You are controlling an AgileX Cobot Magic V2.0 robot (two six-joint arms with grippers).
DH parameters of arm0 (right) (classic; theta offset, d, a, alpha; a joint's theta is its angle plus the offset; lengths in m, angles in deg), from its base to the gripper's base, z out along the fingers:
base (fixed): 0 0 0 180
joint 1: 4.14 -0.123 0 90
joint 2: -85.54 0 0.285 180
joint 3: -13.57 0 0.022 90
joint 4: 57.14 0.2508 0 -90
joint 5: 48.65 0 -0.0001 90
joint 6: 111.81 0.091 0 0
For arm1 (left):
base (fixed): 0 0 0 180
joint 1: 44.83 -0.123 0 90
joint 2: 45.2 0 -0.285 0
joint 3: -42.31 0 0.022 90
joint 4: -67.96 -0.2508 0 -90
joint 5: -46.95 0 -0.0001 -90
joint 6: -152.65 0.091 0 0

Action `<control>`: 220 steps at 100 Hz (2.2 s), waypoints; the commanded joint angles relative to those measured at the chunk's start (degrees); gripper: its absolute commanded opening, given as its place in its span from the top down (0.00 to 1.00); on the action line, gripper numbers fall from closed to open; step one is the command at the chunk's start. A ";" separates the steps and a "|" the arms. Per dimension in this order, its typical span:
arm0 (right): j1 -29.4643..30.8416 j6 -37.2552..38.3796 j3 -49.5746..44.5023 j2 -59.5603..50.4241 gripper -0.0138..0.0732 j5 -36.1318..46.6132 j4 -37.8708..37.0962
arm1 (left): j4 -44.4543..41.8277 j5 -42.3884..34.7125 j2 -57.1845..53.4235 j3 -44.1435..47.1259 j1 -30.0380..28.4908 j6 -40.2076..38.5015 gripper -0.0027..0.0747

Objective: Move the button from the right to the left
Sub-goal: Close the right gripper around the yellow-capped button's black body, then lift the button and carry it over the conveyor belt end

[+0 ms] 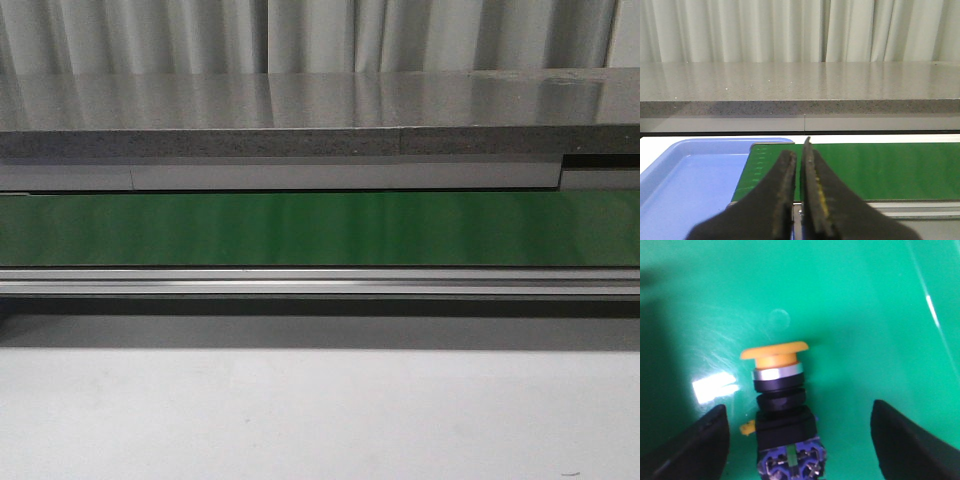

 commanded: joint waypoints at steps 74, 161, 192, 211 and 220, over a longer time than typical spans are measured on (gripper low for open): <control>0.51 -0.46 1.48 2.58 0.61 4.14 -0.64 | 0.40 -4.55 -2.07 2.36 0.08 -0.65 0.96; -3.40 -0.46 1.48 -14.87 0.61 -1.88 3.70 | 0.40 -4.55 -2.07 2.36 0.08 -0.65 0.96; -14.49 -0.49 1.35 -15.59 0.61 -6.83 3.70 | 0.40 -4.55 -2.07 2.36 0.08 -0.65 0.96; -18.12 -0.49 1.35 -15.42 0.60 -6.88 4.08 | 0.40 -4.55 -2.07 2.36 0.08 -0.65 0.96; -18.34 -0.49 1.35 -14.59 0.60 -7.37 4.67 | 0.40 -4.55 -2.07 2.36 0.08 -0.65 0.96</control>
